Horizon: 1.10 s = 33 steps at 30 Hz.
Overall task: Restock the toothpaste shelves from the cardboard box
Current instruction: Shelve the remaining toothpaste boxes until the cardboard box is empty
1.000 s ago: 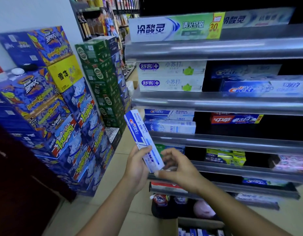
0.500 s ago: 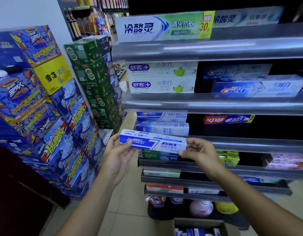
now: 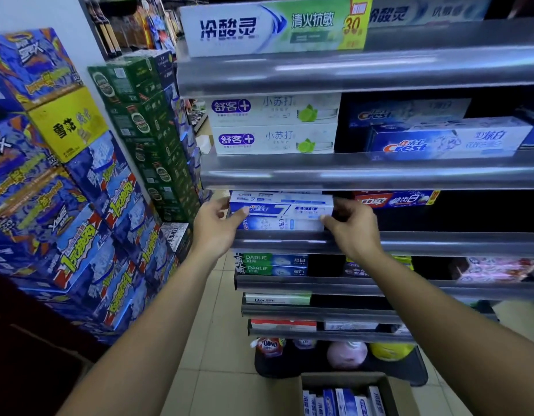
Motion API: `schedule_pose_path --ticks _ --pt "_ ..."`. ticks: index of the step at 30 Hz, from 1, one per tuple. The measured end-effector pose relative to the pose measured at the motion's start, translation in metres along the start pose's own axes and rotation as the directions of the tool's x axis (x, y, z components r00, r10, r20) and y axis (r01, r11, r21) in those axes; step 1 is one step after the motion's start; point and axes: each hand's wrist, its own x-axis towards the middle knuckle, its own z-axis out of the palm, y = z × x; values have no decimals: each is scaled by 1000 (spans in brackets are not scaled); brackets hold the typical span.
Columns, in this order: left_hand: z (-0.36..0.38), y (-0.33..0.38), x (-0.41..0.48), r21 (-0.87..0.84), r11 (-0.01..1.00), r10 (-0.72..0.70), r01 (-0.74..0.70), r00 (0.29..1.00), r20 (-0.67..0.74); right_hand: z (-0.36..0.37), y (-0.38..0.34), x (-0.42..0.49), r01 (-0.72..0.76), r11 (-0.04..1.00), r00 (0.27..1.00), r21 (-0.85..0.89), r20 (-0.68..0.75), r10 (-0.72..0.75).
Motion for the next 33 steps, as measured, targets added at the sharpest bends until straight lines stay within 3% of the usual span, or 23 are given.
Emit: schedule_pose_path --ticks 2,9,17,27,30,33 --pt "2 -12 1 16 999 -37 37 999 -12 3 3 4 -34 997 999 -72 9 35" --pt "-3 -26 8 58 998 -32 36 997 -77 9 11 14 -70 994 996 -79 -56 65" --pt "-4 -12 31 198 980 15 -3 998 -59 21 -4 38 -95 985 996 -146 -10 94" --pt "2 -12 32 198 980 23 4 991 -132 17 -6 40 -89 976 994 -197 42 99" --pt "3 -14 -3 125 987 129 -96 949 -288 -5 1 17 10 979 1000 -204 16 -7" --pt "13 -24 -56 91 967 253 -237 926 -280 -36 21 -22 221 950 973 -220 -17 -230"
